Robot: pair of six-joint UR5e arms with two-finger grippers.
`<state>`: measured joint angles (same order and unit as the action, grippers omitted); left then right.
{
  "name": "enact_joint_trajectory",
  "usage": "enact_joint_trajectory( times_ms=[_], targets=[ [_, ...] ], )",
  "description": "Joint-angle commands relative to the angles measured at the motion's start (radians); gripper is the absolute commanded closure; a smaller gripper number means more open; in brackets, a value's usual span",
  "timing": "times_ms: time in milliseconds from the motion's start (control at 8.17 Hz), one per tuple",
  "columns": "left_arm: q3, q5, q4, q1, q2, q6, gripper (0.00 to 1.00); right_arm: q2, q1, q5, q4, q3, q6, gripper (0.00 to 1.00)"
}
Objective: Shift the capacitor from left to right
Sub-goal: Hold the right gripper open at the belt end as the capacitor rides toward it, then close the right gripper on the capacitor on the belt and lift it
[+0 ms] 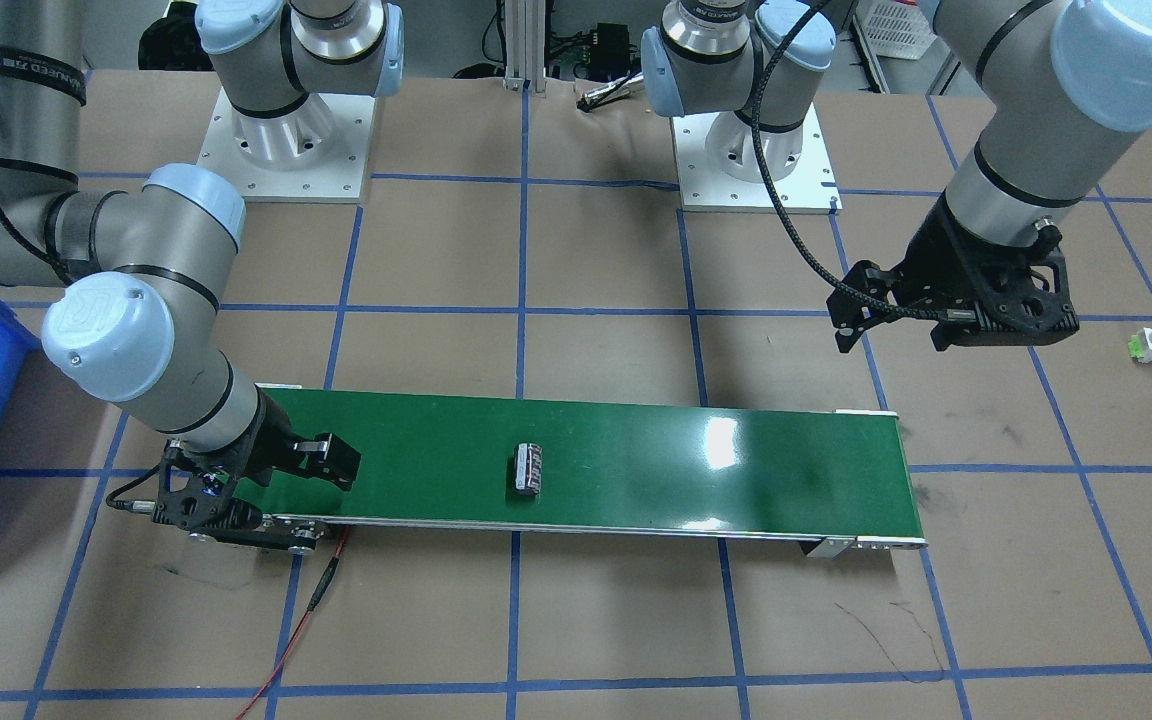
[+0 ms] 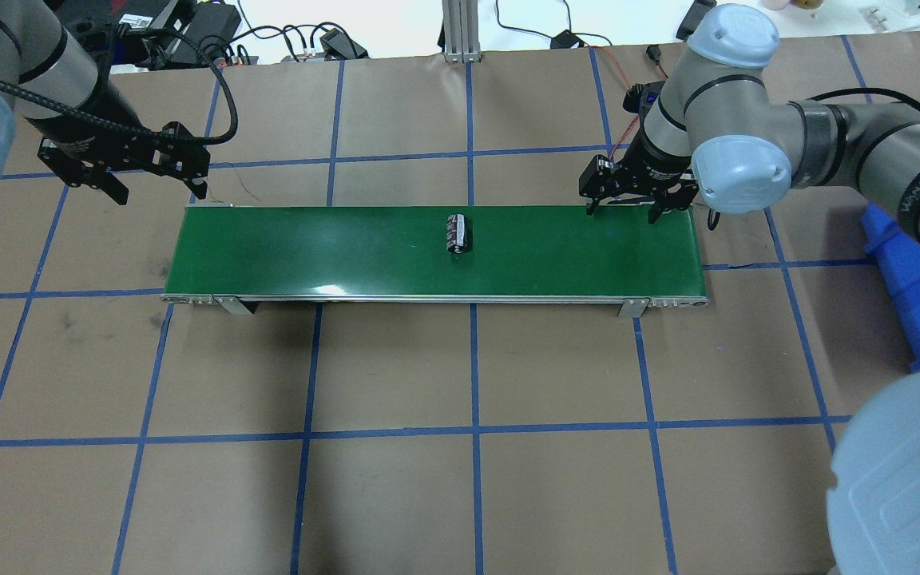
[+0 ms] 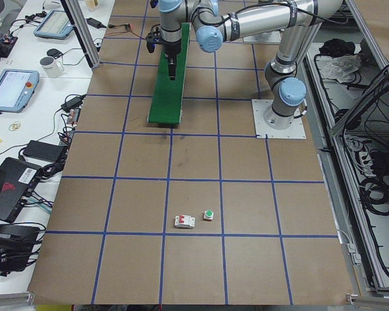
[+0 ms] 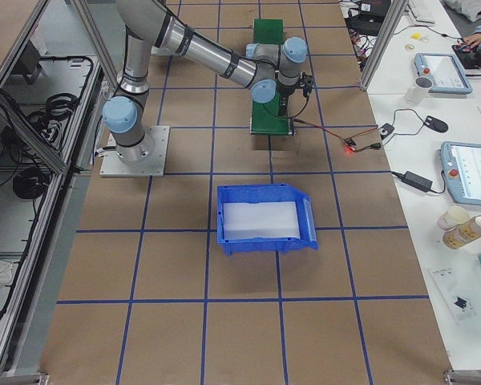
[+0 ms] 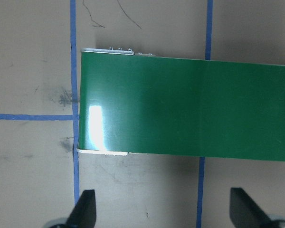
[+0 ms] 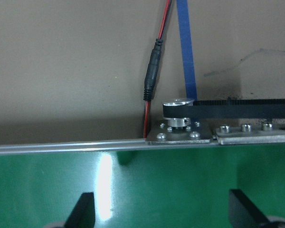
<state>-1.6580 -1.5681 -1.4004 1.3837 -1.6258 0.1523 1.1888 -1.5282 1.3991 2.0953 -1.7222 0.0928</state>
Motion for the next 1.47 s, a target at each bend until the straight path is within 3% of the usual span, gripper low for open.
enact_joint_trajectory(
  times_ms=[0,1346],
  targets=[
    [-0.008,0.0,0.0,0.0,0.0,0.0,0.0,0.0,-0.001,-0.006,0.008,-0.007,0.021,0.0],
    [-0.009,0.003,0.008,0.0,-0.006,-0.011,0.0,0.003,-0.026,-0.003,0.006,-0.019,0.021,0.0]
  ],
)
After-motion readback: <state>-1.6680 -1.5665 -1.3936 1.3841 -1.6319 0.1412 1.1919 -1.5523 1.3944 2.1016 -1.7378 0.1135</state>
